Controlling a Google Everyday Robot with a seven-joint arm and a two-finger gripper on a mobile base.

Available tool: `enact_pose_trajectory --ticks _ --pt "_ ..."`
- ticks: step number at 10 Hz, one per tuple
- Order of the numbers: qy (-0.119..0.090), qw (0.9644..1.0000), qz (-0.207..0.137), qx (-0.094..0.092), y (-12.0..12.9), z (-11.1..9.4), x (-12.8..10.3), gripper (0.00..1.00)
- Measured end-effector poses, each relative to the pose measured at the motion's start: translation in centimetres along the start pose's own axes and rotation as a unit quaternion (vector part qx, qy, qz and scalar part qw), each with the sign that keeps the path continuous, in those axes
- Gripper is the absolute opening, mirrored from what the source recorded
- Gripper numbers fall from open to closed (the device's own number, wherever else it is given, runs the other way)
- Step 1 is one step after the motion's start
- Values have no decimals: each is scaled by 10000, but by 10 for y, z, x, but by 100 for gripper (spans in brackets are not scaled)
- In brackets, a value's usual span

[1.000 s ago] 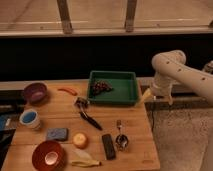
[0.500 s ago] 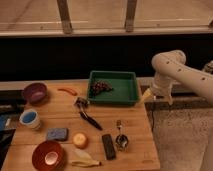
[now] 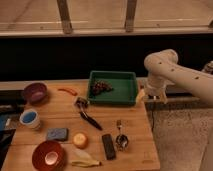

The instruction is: Stack bowls into tray

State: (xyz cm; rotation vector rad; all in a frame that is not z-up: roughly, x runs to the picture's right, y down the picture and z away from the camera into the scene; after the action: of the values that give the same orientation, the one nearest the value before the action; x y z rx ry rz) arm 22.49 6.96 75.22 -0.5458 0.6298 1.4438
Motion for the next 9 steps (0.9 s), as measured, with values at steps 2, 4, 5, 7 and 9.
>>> enact_pose_trajectory --ticks 2,4,5,7,9 --pt "26 9991 -424 57 40 -3 -6 80" --pt "-7 9956 -934 91 88 -9 -10 80" --pt "-23 9931 -1167 93 109 -11 -10 80" --pt "-95 9838 -1788 73 165 -18 0 80" --pt "-180 9715 -2364 2 217 -24 22 80"
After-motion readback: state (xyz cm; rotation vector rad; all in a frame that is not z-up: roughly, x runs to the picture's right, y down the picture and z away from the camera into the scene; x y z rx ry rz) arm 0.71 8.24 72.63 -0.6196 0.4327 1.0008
